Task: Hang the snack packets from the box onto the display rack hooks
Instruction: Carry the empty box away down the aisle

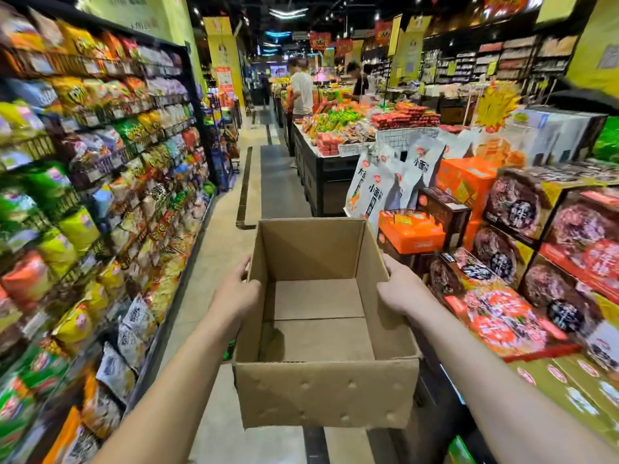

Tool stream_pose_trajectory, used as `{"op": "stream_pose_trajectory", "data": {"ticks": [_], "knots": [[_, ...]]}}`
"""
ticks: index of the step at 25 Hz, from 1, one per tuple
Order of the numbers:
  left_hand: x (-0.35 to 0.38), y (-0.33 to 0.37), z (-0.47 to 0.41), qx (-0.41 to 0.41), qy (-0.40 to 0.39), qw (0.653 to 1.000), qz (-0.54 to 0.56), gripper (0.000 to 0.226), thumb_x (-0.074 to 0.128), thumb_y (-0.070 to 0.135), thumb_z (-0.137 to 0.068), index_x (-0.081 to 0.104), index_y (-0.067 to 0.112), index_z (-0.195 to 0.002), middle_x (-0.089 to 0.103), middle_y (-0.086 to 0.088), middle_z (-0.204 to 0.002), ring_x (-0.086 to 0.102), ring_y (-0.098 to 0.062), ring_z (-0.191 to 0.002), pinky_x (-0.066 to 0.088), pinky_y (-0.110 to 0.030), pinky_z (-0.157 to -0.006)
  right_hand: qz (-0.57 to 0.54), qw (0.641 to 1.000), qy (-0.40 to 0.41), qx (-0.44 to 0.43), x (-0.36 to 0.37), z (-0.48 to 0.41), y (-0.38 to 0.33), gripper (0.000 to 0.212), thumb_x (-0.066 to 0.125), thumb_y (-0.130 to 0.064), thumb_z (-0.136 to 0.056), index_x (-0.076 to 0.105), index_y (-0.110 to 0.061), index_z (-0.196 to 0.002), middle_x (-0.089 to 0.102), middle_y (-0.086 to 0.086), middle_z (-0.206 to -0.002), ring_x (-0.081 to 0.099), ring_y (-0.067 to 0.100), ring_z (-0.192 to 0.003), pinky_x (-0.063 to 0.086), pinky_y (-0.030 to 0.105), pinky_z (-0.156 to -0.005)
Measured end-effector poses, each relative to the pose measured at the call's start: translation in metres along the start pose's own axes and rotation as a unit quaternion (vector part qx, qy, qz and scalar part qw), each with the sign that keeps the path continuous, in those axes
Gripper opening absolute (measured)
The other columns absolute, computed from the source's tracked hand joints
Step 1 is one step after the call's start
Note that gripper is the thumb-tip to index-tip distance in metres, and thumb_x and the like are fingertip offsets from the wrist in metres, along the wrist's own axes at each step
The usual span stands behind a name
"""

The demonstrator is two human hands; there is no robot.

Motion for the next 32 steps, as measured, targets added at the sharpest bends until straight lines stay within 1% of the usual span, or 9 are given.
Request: {"op": "stream_pose_trajectory", "data": {"ticks": [2, 6, 8, 10, 14, 18, 22, 27, 32], "knots": [[0.008, 0.014, -0.041, -0.003, 0.029, 1.0, -0.001, 0.067, 0.049, 0.012, -0.098, 0.04, 0.045, -0.156, 0.057, -0.002, -0.146, 0.065, -0.033, -0.114, 0.058, -0.042, -0.087, -0.001, 1.0, -0.006, -0.021, 0.0, -0.054, -0.01, 0.061, 0.046, -0.013, -0.085, 0.045, -0.043, -0.139, 0.066, 0.002, -0.119, 0.062, 0.031, -0.104, 0.054, 0.04, -0.091], [0.017, 0.039, -0.116, -0.013, 0.054, 0.998, 0.02, 0.068, 0.048, 0.012, -0.097, 0.04, 0.045, -0.156, 0.055, -0.001, -0.15, 0.064, -0.034, -0.117, 0.059, -0.044, -0.087, 0.001, 0.998, -0.023, -0.054, 0.001, -0.151, -0.034, 0.062, 0.048, -0.01, -0.087, 0.045, -0.039, -0.142, 0.064, 0.001, -0.112, 0.06, 0.028, -0.099, 0.052, 0.034, -0.083], [0.02, 0.048, -0.147, -0.018, 0.065, 0.997, 0.033, 0.068, 0.046, 0.012, -0.098, 0.039, 0.047, -0.156, 0.058, -0.001, -0.147, 0.068, -0.033, -0.107, 0.057, -0.038, -0.075, 0.004, 0.997, -0.035, -0.074, 0.003, -0.192, -0.046, 0.062, 0.049, -0.009, -0.089, 0.043, -0.038, -0.144, 0.064, 0.002, -0.115, 0.058, 0.026, -0.097, 0.047, 0.031, -0.076], [0.021, 0.056, -0.179, -0.025, 0.079, 0.996, 0.027, 0.067, 0.046, 0.013, -0.1, 0.036, 0.048, -0.157, 0.057, -0.001, -0.148, 0.07, -0.03, -0.099, 0.056, -0.035, -0.068, 0.006, 0.995, -0.041, -0.093, 0.007, -0.232, -0.057, 0.06, 0.05, -0.008, -0.088, 0.047, -0.036, -0.14, 0.065, -0.001, -0.112, 0.061, 0.026, -0.098, 0.05, 0.032, -0.077], [0.02, 0.063, -0.242, -0.042, 0.094, 0.995, 0.019, 0.068, 0.045, 0.011, -0.101, 0.033, 0.047, -0.159, 0.05, -0.002, -0.156, 0.06, -0.037, -0.13, 0.057, -0.046, -0.096, 0.018, 0.992, -0.055, -0.108, 0.021, -0.3, -0.077, 0.056, 0.051, -0.008, -0.09, 0.049, -0.037, -0.137, 0.06, -0.003, -0.103, 0.054, 0.023, -0.089, 0.043, 0.028, -0.067], [0.018, 0.067, -0.313, -0.038, 0.099, 0.994, 0.01, 0.073, 0.044, 0.007, -0.099, 0.033, 0.044, -0.16, 0.052, 0.0, -0.156, 0.062, -0.032, -0.125, 0.054, -0.037, -0.083, 0.014, 0.992, -0.075, -0.104, 0.043, -0.369, -0.099, 0.048, 0.046, -0.01, -0.085, 0.05, -0.041, -0.122, 0.067, 0.0, -0.106, 0.059, 0.026, -0.091, 0.047, 0.031, -0.072], [0.011, 0.075, -0.41, -0.032, 0.088, 0.995, 0.018, 0.07, 0.044, 0.008, -0.099, 0.035, 0.043, -0.159, 0.056, -0.003, -0.151, 0.06, -0.032, -0.13, 0.056, -0.042, -0.096, 0.007, 0.992, -0.078, -0.098, 0.07, -0.45, -0.136, 0.051, 0.047, -0.011, -0.088, 0.048, -0.041, -0.129, 0.066, 0.0, -0.11, 0.061, 0.026, -0.1, 0.054, 0.043, -0.09], [0.001, 0.1, -0.517, -0.007, 0.089, 0.996, 0.014, 0.064, 0.043, 0.004, -0.104, 0.037, 0.035, -0.159, 0.057, -0.002, -0.144, 0.06, -0.032, -0.128, 0.053, -0.049, -0.106, 0.005, 0.994, -0.069, -0.081, 0.088, -0.549, -0.179, 0.05, 0.049, -0.014, -0.094, 0.045, -0.038, -0.138, 0.062, -0.003, -0.114, 0.059, 0.024, -0.103, 0.051, 0.043, -0.092], [-0.001, 0.11, -0.617, -0.008, 0.079, 0.997, 0.015, 0.064, 0.045, 0.005, -0.104, 0.037, 0.036, -0.159, 0.055, 0.001, -0.146, 0.062, -0.03, -0.124, 0.055, -0.049, -0.103, -0.02, 0.995, -0.07, -0.065, 0.109, -0.631, -0.205, 0.049, 0.052, -0.019, -0.099, 0.04, -0.037, -0.143, 0.06, -0.004, -0.12, 0.059, 0.02, -0.107, 0.053, 0.051, -0.097]]}}
Point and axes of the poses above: each hand's wrist, its own z-axis away from the middle knuckle, its own x-axis out of the palm, y = z × x, the point moved 2 cm from there along -z, towards the middle knuckle
